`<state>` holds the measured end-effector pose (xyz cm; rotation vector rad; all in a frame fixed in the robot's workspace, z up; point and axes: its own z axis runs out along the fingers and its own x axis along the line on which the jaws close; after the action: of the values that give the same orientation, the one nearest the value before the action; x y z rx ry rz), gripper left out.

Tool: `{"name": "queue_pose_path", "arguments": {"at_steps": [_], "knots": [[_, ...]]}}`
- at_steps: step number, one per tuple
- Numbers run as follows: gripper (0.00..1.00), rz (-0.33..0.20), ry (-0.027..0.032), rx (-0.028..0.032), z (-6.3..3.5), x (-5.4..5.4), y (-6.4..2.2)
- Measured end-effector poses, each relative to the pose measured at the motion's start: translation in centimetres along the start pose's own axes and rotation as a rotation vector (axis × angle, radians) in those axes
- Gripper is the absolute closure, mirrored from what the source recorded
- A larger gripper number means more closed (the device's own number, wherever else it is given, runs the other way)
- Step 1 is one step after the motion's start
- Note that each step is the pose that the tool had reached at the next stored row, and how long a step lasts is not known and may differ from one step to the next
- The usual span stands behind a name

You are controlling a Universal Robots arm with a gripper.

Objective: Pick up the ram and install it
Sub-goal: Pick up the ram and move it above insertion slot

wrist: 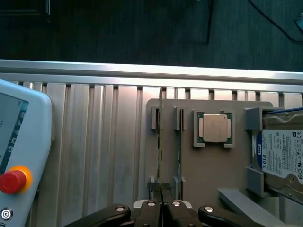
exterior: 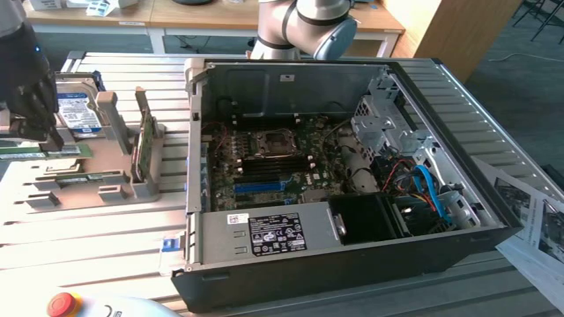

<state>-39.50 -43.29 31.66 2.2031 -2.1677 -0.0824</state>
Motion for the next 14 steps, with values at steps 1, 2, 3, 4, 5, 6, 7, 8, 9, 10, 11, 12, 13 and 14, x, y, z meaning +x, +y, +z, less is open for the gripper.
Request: {"name": "queue_pose_path", "arguments": {"at_steps": [1, 2, 3, 4, 5, 6, 7, 8, 9, 10, 11, 12, 13, 14], "knots": [[0.88, 0.0, 0.0011, -0.0001, -0.31, 0.0, 0.02], [0.88, 0.0, 0.0024, -0.0001, -0.62, 0.0, 0.04], [0.88, 0.0, 0.0038, -0.0001, -0.93, 0.0, 0.07], [0.88, 0.0, 0.0053, -0.0002, -1.24, 0.0, 0.09], [0.88, 0.001, 0.0067, -0.0001, -1.53, 0.0, 0.11], [0.88, 0.001, 0.0082, -0.0002, -1.8, 0.0, 0.13], [0.88, 0.001, 0.0097, -0.0002, -2.08, 0.0, 0.15], [0.88, 0.001, 0.0112, -0.0002, -2.36, 0.0, 0.17], [0.88, 0.001, 0.0126, -0.0003, -2.64, 0.0, 0.19], [0.88, 0.001, 0.014, -0.0003, -2.94, 0.0, 0.22], [0.88, 0.001, 0.0154, -0.0003, -3.23, 0.0, 0.24], [0.88, 0.001, 0.0167, -0.0003, -3.5, 0.0, 0.26], [0.88, 0.001, 0.018, -0.0003, -3.78, 0.0, 0.28], [0.88, 0.001, 0.0194, -0.0004, -4.05, 0.0, 0.29]]}}
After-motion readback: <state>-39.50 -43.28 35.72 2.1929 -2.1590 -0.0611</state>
